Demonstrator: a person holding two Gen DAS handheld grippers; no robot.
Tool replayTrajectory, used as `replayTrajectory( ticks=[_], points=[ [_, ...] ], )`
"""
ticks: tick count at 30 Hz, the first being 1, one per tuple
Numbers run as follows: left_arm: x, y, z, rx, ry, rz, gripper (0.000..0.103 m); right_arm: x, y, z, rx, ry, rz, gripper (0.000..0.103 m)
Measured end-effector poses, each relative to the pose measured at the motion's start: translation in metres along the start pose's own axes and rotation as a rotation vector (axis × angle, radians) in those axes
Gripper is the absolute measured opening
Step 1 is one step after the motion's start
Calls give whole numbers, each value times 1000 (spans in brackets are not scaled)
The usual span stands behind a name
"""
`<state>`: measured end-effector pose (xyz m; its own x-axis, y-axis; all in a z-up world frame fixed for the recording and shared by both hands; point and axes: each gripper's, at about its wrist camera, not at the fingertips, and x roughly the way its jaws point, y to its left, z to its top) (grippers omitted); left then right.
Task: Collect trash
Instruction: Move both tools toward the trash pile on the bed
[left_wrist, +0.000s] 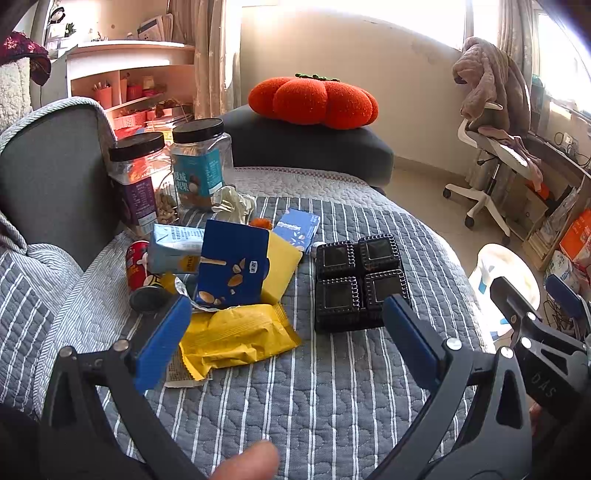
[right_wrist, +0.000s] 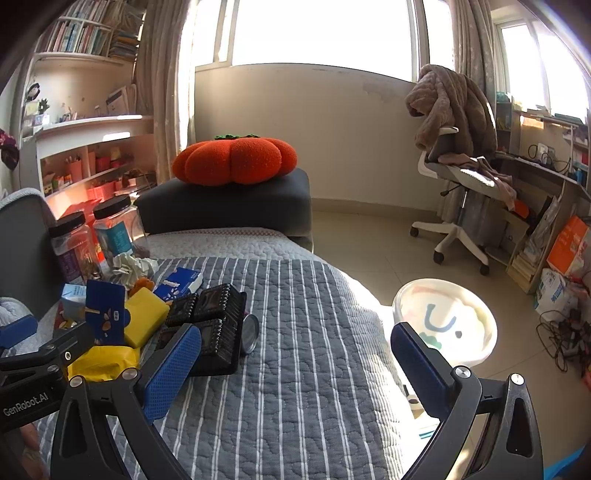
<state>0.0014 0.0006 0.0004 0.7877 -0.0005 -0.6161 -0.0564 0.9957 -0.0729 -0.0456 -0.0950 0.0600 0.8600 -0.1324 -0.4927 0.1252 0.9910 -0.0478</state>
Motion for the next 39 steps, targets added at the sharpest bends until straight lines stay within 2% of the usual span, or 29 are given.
replayTrajectory(
  ticks=[21,30,32,35,38,39],
  points=[
    [3,2,-3,-12,-4,4,103,2,4,-4,0,13,1,103],
    [7,6,-4,-56,3,-15,103,4,1,-2,32,81,21,103],
    [15,8,-4,-62,51,-11,103,7,0,-3,33,106,20,103],
    [36,16,-1,-60,197,-17,103,16,-2,-5,31,161,11,103],
    [61,28,3,-118,353,-123,103,28,-7,-9,37,213,-1,103],
    [69,29,4,-117,383,-153,103,32,-9,-10,47,237,3,103]
  ],
)
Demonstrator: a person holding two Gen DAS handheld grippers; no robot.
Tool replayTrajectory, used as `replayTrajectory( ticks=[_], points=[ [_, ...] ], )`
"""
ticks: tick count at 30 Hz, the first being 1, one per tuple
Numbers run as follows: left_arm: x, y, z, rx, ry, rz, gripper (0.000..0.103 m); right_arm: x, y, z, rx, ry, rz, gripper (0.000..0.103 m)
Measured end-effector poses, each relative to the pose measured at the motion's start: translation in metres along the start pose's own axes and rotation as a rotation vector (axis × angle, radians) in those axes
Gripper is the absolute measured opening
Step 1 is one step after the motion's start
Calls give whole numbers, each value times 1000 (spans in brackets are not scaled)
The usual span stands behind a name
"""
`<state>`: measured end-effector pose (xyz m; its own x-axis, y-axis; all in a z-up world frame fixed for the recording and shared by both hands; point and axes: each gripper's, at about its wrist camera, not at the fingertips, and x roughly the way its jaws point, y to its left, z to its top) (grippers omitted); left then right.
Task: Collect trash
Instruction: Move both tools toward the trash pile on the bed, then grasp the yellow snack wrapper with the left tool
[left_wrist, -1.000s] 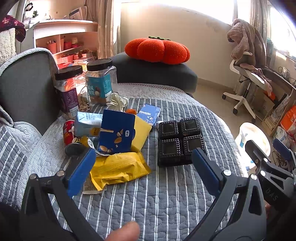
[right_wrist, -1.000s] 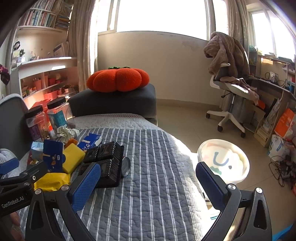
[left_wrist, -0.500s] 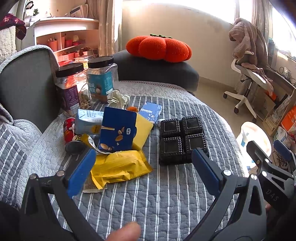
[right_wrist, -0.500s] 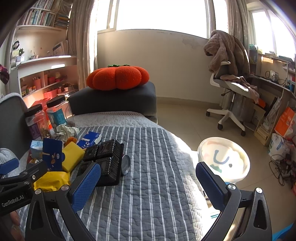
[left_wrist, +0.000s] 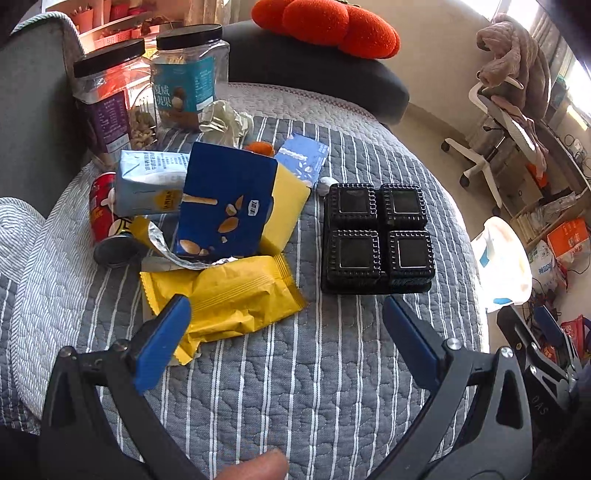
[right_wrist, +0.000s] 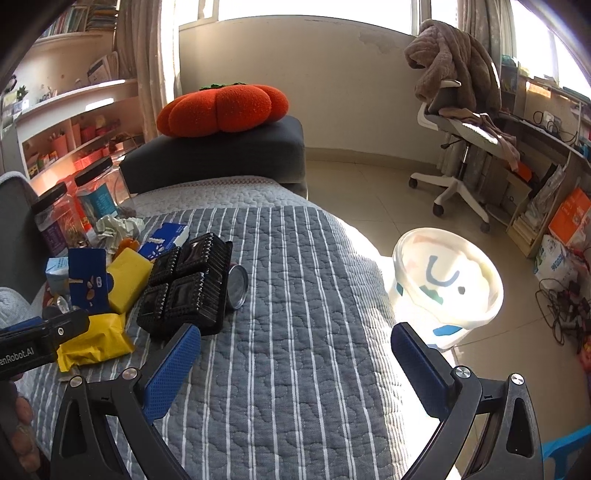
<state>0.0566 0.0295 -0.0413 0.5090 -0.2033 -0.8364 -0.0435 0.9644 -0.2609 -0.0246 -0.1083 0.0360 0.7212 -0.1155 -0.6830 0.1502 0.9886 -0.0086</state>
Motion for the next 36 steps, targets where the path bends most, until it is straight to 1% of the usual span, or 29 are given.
replayTrajectory(
  ticks=[1,3,4,6,8,9,12,16,17,18,19,20,21,22,23,24,25,26,27,28,31,34,36],
  points=[
    [9,1,3,17,31,-7,103,4,-3,0,9,22,7,103],
    [23,0,3,56,127,46,103,9,-8,-2,24,61,13,103],
    [29,-1,4,83,151,66,103,11,-10,-3,19,89,5,103],
    [39,-5,3,139,202,68,102,14,-13,-4,18,114,-1,103],
    [49,-9,1,204,274,70,102,16,-14,-4,26,140,13,103],
    [52,-11,0,236,288,103,102,17,-15,-4,22,153,16,103],
    [54,-15,-1,313,278,196,102,21,-14,-5,19,173,14,103],
    [58,-11,-2,351,267,251,102,28,-14,-7,19,211,13,103],
    [56,-11,-3,366,264,260,96,29,-14,-7,17,221,10,103],
    [54,-12,-4,382,263,267,88,31,-13,-8,15,229,12,103],
    [52,-14,-6,398,259,270,84,33,-12,-8,16,238,17,103],
    [48,-15,-8,412,253,277,76,34,-11,-9,14,244,18,103],
    [44,-18,-11,423,240,280,66,35,-10,-10,12,249,19,103],
    [41,-20,-16,425,230,269,62,35,-10,-10,8,254,17,103],
    [35,-22,-17,426,225,261,54,36,-9,-10,9,254,21,103],
    [30,-25,-14,426,225,250,39,36,-9,-10,7,254,21,103],
    [26,-27,-17,423,223,230,31,36,-8,-11,6,253,19,103],
    [23,-29,-20,424,220,228,17,36,-8,-11,6,252,17,103],
    [18,-30,-23,426,213,235,10,37,-9,-11,7,254,14,103],
    [13,-30,-24,422,208,233,10,37,-10,-11,11,258,13,103],
    [-1,-25,-28,378,206,189,8,40,-14,-11,37,274,26,103],
    [-19,-13,-29,325,205,104,7,42,-17,-11,61,289,39,103],
    [-32,-7,-25,292,195,65,6,43,-17,-11,68,291,43,103]
  ],
)
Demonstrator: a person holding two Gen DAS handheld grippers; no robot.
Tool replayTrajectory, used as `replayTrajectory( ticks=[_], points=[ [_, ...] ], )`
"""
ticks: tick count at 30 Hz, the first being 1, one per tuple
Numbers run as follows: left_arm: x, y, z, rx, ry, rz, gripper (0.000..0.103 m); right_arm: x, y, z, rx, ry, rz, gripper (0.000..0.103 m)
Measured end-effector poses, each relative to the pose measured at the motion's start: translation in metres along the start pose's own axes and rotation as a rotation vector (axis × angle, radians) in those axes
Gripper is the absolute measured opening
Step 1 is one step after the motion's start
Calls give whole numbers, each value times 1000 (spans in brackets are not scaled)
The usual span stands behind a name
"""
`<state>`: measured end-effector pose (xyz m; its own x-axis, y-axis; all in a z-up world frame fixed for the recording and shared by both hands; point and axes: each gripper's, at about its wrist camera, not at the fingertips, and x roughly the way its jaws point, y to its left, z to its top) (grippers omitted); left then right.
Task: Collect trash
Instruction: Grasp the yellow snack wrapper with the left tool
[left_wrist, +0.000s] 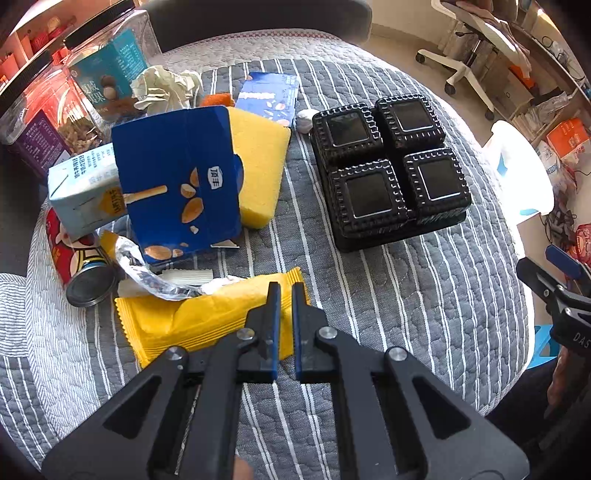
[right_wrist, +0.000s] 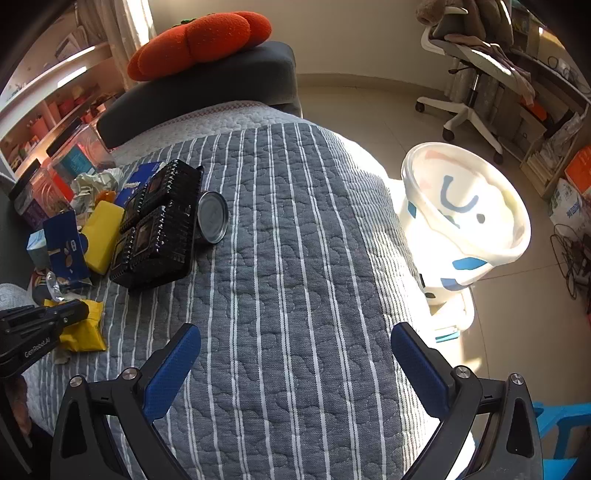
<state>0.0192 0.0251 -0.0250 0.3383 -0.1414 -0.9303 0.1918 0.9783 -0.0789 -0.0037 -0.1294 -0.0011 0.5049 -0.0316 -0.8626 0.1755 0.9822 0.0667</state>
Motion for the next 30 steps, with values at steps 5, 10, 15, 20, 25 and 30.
replayTrajectory(
  ticks=[5,10,15,20,25,30],
  points=[
    [-21,3,-12,51,-8,7,42,1,6,2,-16,-6,8,103],
    [-13,-13,-17,220,33,80,73,3,8,2,-17,4,7,103],
    [20,-31,-20,483,129,206,74,1,0,2,10,12,21,103],
    [27,-23,-24,487,162,175,73,2,-7,2,35,16,12,103],
    [27,-9,-14,437,155,145,53,8,-10,4,57,37,23,103],
    [9,22,-20,284,156,30,24,9,-5,5,49,39,33,103]
  ],
)
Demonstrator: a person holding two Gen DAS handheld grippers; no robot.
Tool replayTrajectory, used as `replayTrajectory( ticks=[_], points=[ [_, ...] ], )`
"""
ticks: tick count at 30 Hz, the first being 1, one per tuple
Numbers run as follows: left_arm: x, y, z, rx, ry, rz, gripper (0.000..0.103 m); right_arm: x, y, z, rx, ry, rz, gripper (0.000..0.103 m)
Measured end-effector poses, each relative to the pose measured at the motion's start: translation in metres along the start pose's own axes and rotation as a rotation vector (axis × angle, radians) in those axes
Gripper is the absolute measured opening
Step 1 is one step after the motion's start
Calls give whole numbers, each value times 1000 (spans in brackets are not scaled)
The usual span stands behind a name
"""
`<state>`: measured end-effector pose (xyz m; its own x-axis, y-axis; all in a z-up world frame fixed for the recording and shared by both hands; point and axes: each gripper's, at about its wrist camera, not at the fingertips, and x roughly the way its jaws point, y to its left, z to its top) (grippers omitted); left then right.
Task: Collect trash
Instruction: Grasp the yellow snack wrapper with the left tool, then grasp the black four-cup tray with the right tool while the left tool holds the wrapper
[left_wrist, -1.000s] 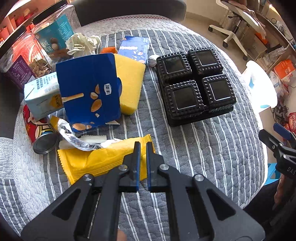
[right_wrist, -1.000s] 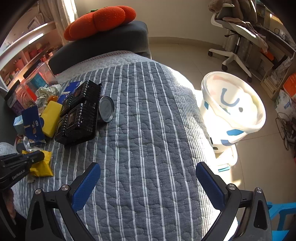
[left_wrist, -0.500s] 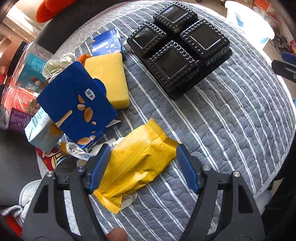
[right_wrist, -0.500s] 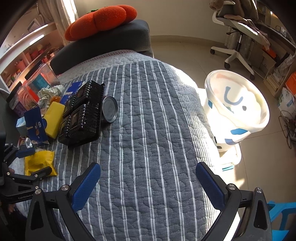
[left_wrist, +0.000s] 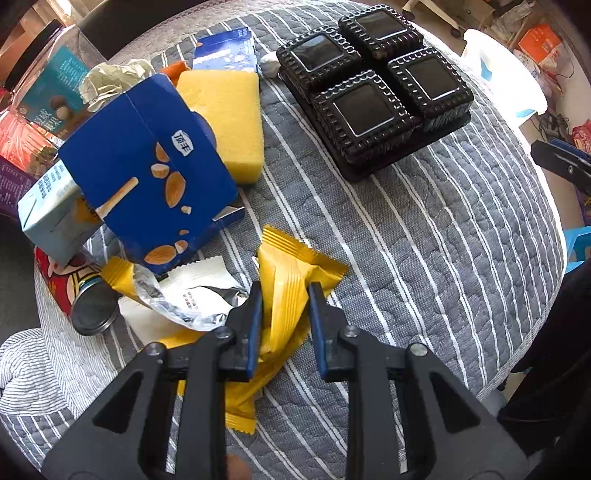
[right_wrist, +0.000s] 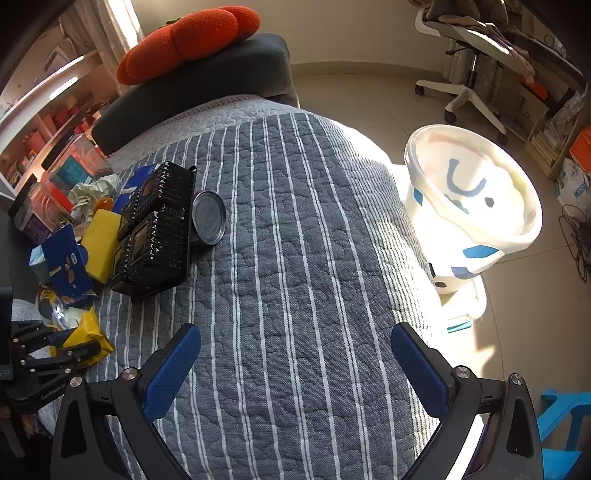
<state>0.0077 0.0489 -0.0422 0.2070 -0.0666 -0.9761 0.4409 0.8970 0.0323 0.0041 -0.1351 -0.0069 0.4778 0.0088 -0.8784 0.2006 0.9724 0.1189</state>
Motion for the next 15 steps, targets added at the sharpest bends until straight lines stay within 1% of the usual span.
replayTrajectory(
  ticks=[4,6,8,10,14,15],
  points=[
    [-9,10,-8,-51,-24,-27,20,0,6,0,-15,-3,11,103],
    [-23,13,-10,-82,-62,-55,20,-1,8,0,-22,-7,12,103],
    [-42,20,-13,-123,-119,-93,19,-3,8,0,-26,-12,21,103],
    [-58,28,-16,-185,-176,-154,19,-5,9,2,-28,-22,36,103],
    [-77,45,-22,-351,-270,-335,19,-9,15,16,-25,-22,95,103],
    [-79,50,-23,-383,-284,-366,19,-9,18,20,-26,-19,109,103]
  ],
)
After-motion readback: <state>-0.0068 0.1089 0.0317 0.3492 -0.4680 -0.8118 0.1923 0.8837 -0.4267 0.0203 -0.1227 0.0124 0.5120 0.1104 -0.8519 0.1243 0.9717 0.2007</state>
